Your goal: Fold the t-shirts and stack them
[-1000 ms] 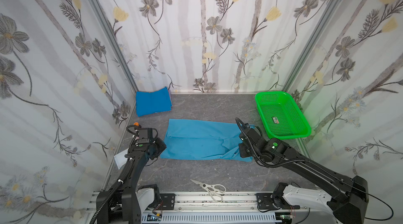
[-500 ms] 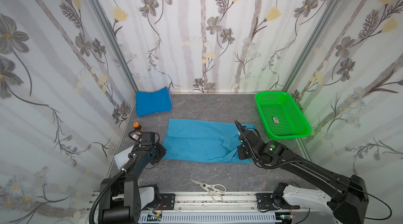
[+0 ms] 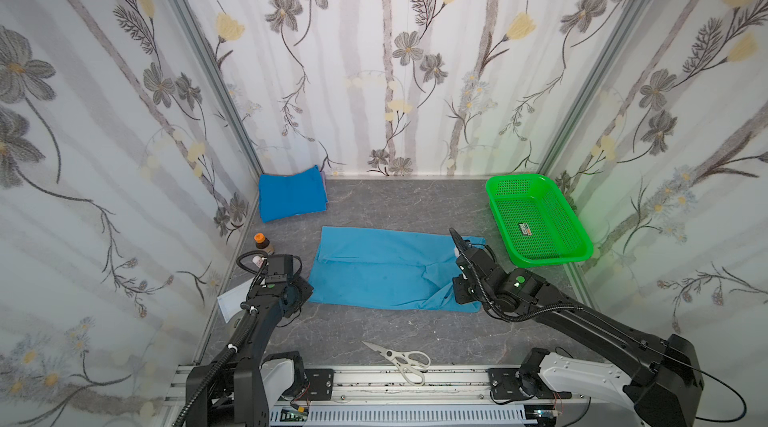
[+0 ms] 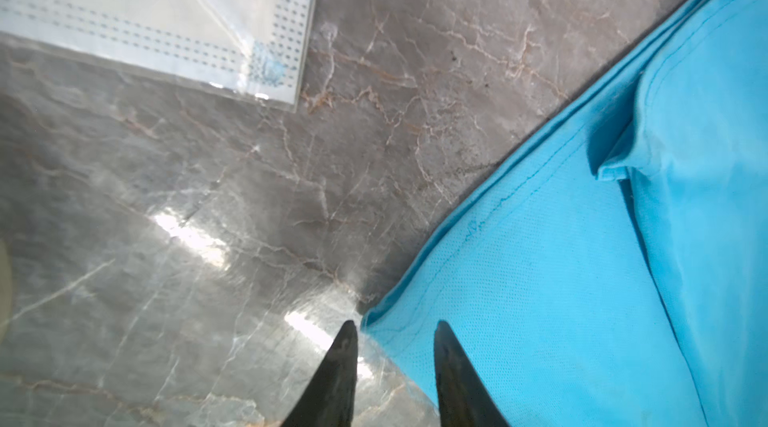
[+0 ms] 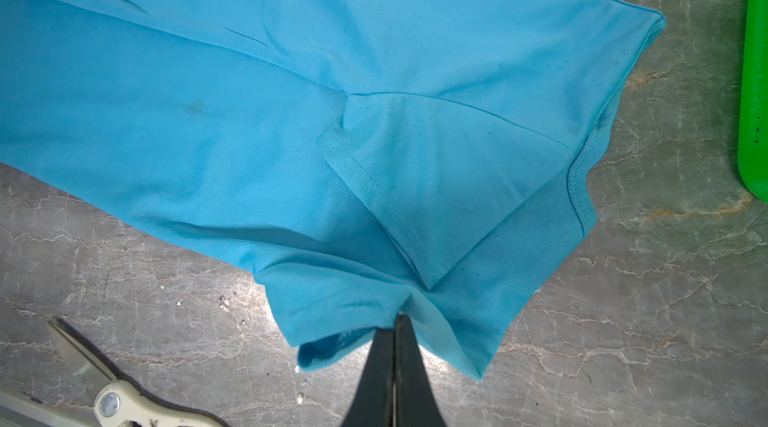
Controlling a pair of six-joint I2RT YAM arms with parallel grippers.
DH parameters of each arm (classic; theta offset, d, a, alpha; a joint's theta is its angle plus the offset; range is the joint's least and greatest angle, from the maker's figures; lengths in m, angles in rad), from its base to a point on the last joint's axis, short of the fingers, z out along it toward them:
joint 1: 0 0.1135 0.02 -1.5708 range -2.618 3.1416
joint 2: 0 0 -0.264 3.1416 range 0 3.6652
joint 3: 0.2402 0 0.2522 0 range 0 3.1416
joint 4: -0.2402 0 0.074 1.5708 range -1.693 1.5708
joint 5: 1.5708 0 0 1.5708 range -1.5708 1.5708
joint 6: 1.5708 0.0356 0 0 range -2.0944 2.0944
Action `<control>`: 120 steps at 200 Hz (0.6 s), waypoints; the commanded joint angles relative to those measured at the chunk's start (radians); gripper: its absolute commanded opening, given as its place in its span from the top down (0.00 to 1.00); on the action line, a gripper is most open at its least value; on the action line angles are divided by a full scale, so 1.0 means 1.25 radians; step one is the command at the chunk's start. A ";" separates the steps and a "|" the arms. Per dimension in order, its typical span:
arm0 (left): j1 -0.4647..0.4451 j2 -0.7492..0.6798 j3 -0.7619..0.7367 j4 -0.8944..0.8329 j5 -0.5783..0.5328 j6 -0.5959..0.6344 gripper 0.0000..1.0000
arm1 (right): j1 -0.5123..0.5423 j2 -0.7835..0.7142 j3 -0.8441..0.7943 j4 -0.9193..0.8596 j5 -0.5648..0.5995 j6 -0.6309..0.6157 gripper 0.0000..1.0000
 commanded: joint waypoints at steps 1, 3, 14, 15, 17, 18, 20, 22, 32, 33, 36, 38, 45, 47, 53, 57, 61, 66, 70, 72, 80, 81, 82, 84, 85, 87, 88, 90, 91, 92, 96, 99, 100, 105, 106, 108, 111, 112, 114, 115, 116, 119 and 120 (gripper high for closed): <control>0.000 0.012 -0.006 -0.010 -0.008 -0.012 0.64 | -0.002 -0.001 0.000 0.033 -0.003 -0.005 1.00; 0.000 0.017 -0.005 -0.007 -0.006 -0.012 0.64 | -0.002 0.000 0.000 0.034 -0.003 -0.006 1.00; 0.000 0.043 -0.005 0.007 0.008 -0.015 0.65 | -0.002 0.000 0.001 0.035 -0.004 -0.006 1.00; 0.000 0.046 -0.007 0.009 0.009 -0.016 0.65 | -0.002 0.000 0.001 0.035 -0.005 -0.006 1.00; 0.000 0.049 -0.007 0.012 0.011 -0.018 0.65 | -0.002 0.000 0.001 0.034 -0.005 -0.006 1.00; 0.000 0.051 -0.007 0.014 0.012 -0.019 0.66 | -0.002 0.000 0.001 0.034 -0.005 -0.006 1.00; 0.000 0.054 -0.009 0.017 0.014 -0.021 0.66 | -0.002 0.000 0.001 0.034 -0.005 -0.006 1.00; 0.000 0.058 -0.010 0.022 0.017 -0.022 0.66 | -0.003 -0.001 0.001 0.034 -0.005 -0.006 1.00; 0.000 0.069 -0.015 0.039 0.022 -0.030 0.67 | -0.002 -0.003 0.000 0.033 -0.004 -0.006 1.00; 0.000 0.069 -0.015 0.040 0.023 -0.031 0.67 | -0.003 -0.003 0.000 0.033 -0.004 -0.006 1.00; 0.000 0.071 -0.017 0.047 0.024 -0.033 0.68 | -0.003 -0.005 -0.001 0.033 -0.004 -0.005 1.00; 0.000 0.073 -0.017 0.049 0.023 -0.034 0.69 | -0.003 -0.006 -0.001 0.031 -0.003 -0.005 1.00; 0.000 0.077 -0.017 0.053 0.020 -0.037 0.71 | -0.003 -0.008 -0.002 0.030 -0.002 -0.004 1.00; 0.000 0.077 -0.018 0.055 0.019 -0.038 0.72 | -0.003 -0.009 -0.002 0.030 -0.001 -0.004 1.00; 0.000 0.082 -0.015 0.056 0.015 -0.038 0.73 | -0.003 -0.010 -0.003 0.030 -0.001 -0.002 1.00; 0.001 0.085 -0.015 0.058 0.013 -0.038 0.75 | -0.003 -0.014 -0.005 0.030 -0.001 -0.001 1.00; 0.000 0.088 -0.015 0.060 0.013 -0.038 0.76 | -0.003 -0.016 -0.006 0.030 -0.001 0.000 1.00; 0.000 0.090 -0.014 0.060 0.011 -0.038 0.77 | -0.003 -0.017 -0.008 0.029 -0.001 0.000 1.00; 0.001 0.092 -0.015 0.060 0.012 -0.038 0.79 | -0.003 -0.019 -0.010 0.028 -0.001 0.000 1.00; 0.001 0.092 -0.015 0.060 0.013 -0.038 0.80 | -0.003 -0.020 -0.011 0.028 -0.001 0.001 1.00; 0.001 0.093 -0.016 0.063 0.016 -0.039 0.82 | -0.004 -0.022 -0.012 0.028 0.000 0.001 1.00; 0.001 0.093 -0.017 0.064 0.016 -0.039 0.82 | -0.004 -0.021 -0.012 0.028 0.000 0.001 1.00; 0.001 0.093 -0.017 0.065 0.016 -0.039 0.82 | -0.004 -0.022 -0.013 0.028 0.000 0.001 1.00; 0.001 0.092 -0.017 0.066 0.017 -0.039 0.83 | -0.004 -0.022 -0.012 0.028 0.001 0.002 1.00; 0.001 0.093 -0.018 0.066 0.018 -0.039 0.83 | -0.004 -0.022 -0.013 0.027 0.001 0.002 1.00; 0.000 0.093 -0.018 0.067 0.019 -0.039 0.83 | -0.004 -0.022 -0.013 0.028 0.000 0.002 1.00; -0.001 0.092 -0.018 0.068 0.019 -0.039 0.84 | -0.004 -0.023 -0.013 0.027 0.001 0.001 1.00; 0.000 0.093 -0.018 0.069 0.020 -0.039 0.84 | -0.005 -0.023 -0.014 0.027 0.000 0.002 1.00; 0.000 0.092 -0.019 0.069 0.020 -0.039 0.85 | -0.006 -0.023 -0.014 0.027 0.000 0.002 1.00; 0.000 0.092 -0.019 0.069 0.020 -0.038 0.85 | -0.005 -0.024 -0.014 0.027 0.001 0.002 1.00; 0.000 0.091 -0.019 0.070 0.022 -0.038 0.87 | -0.006 -0.023 -0.013 0.028 0.001 0.003 1.00; 0.000 0.090 -0.020 0.070 0.024 -0.038 0.88 | -0.006 -0.024 -0.013 0.027 0.002 0.003 1.00; 0.000 0.090 -0.020 0.071 0.025 -0.037 0.88 | -0.006 -0.024 -0.013 0.027 0.003 0.003 1.00; 0.001 0.089 -0.020 0.073 0.028 -0.036 0.90 | -0.006 -0.025 -0.012 0.028 0.002 0.002 1.00; 0.001 0.089 -0.021 0.074 0.028 -0.036 0.91 | -0.006 -0.025 -0.012 0.028 0.002 0.002 1.00; 0.001 0.089 -0.020 0.075 0.030 -0.035 0.92 | -0.006 -0.025 -0.012 0.028 0.002 0.002 1.00; 0.000 0.088 -0.020 0.076 0.033 -0.033 0.93 | -0.007 -0.025 -0.011 0.028 0.002 0.003 1.00; 0.000 0.088 -0.020 0.077 0.034 -0.032 0.94 | -0.007 -0.026 -0.011 0.028 0.002 0.003 1.00; 0.000 0.088 -0.021 0.078 0.037 -0.031 0.95 | -0.008 -0.026 -0.011 0.027 0.003 0.002 1.00; 0.000 0.088 -0.020 0.079 0.039 -0.031 0.95 | -0.007 -0.026 -0.011 0.028 0.004 0.002 1.00; 0.000 0.088 -0.020 0.080 0.040 -0.030 0.96 | -0.007 -0.025 -0.010 0.028 0.004 0.002 1.00; 0.001 0.088 -0.019 0.081 0.044 -0.028 0.97 | -0.008 -0.025 -0.011 0.028 0.005 0.002 1.00; 0.000 0.088 -0.020 0.082 0.045 -0.027 0.98 | -0.008 -0.025 -0.011 0.028 0.005 0.002 1.00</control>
